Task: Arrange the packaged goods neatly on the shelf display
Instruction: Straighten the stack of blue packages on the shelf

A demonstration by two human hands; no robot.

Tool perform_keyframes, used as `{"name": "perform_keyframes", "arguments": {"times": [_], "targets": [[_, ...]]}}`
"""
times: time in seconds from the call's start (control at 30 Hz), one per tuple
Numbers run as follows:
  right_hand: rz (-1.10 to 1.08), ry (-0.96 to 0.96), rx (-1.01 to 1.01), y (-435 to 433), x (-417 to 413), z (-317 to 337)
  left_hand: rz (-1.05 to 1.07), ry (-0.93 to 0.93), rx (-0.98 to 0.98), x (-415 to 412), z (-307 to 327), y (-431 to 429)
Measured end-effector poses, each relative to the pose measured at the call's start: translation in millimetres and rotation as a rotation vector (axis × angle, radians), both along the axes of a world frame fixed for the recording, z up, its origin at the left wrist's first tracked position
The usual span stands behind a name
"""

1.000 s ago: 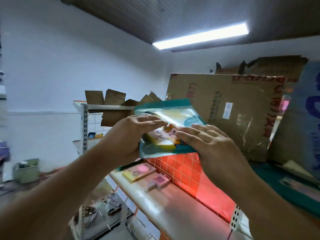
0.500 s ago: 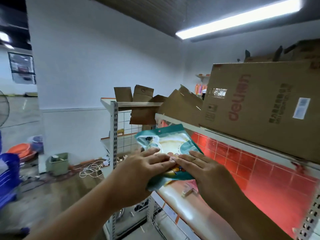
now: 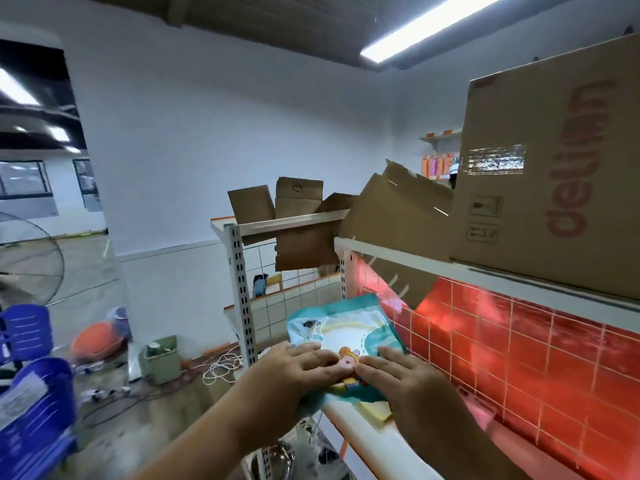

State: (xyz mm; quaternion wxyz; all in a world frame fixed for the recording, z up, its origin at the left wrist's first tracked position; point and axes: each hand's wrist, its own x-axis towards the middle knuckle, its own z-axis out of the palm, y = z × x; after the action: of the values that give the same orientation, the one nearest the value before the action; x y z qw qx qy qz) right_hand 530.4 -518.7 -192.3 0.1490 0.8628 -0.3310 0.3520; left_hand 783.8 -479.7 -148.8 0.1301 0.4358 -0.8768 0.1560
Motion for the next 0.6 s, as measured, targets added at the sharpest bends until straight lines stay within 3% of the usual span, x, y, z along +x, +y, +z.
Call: {"name": "perform_keyframes", "arguments": {"times": [0.23, 0.6], "targets": [[0.041, 0.026, 0.015, -91, 15, -29, 0.072, -0.024, 0.109, 17, -34, -95], [-0.018, 0.037, 0.331, -175, 39, -75, 0.050, -0.003, 0.160, 36, -80, -196]]}}
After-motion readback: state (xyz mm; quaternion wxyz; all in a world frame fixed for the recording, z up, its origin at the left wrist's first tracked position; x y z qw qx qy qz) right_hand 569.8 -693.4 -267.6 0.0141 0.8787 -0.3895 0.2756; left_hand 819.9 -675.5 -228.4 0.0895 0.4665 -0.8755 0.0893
